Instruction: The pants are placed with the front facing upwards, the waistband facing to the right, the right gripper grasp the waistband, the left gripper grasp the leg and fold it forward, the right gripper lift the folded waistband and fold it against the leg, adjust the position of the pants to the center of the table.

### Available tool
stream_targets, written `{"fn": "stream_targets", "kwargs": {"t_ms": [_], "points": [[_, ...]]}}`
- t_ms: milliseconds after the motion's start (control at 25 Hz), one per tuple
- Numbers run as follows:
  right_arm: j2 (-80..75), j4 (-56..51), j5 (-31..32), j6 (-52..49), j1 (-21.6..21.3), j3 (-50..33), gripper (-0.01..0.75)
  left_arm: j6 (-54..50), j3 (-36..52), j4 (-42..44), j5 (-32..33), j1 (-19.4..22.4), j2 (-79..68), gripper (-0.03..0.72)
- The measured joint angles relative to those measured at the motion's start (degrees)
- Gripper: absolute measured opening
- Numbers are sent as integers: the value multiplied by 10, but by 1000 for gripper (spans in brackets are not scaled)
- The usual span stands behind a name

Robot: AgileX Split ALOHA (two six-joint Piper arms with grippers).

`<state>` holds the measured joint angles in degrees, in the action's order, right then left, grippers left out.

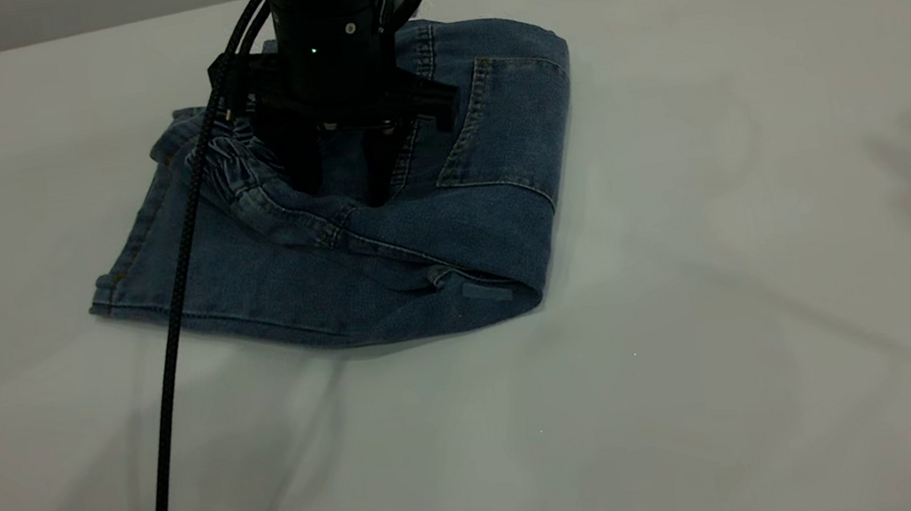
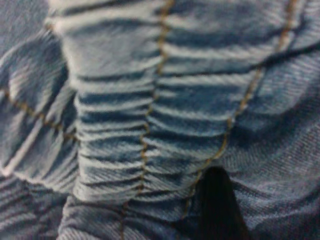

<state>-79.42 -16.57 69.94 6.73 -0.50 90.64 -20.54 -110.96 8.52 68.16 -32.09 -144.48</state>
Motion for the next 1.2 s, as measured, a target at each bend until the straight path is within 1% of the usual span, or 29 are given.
{"fn": "stream_targets", "kwargs": {"t_ms": [160,360,520,680,800,1040,1200], "points": [[0,0,0,0,0,0,584,-30,0,-7,-7,0,0,417],[0,0,0,0,0,0,584,-24,0,-11,-5,0,5,417],[0,-2,0,0,0,0,584,15,-32,-22,22,-1,16,417],[0,-4,0,0,0,0,584,72,-89,-18,18,-1,36,417],[0,-4,0,0,0,0,584,97,-118,-15,20,-1,63,417],[13,-29,0,8,0,0,584,125,-118,-11,22,-1,135,417],[51,-31,0,9,0,0,584,148,-114,-10,21,-1,197,417]]}}
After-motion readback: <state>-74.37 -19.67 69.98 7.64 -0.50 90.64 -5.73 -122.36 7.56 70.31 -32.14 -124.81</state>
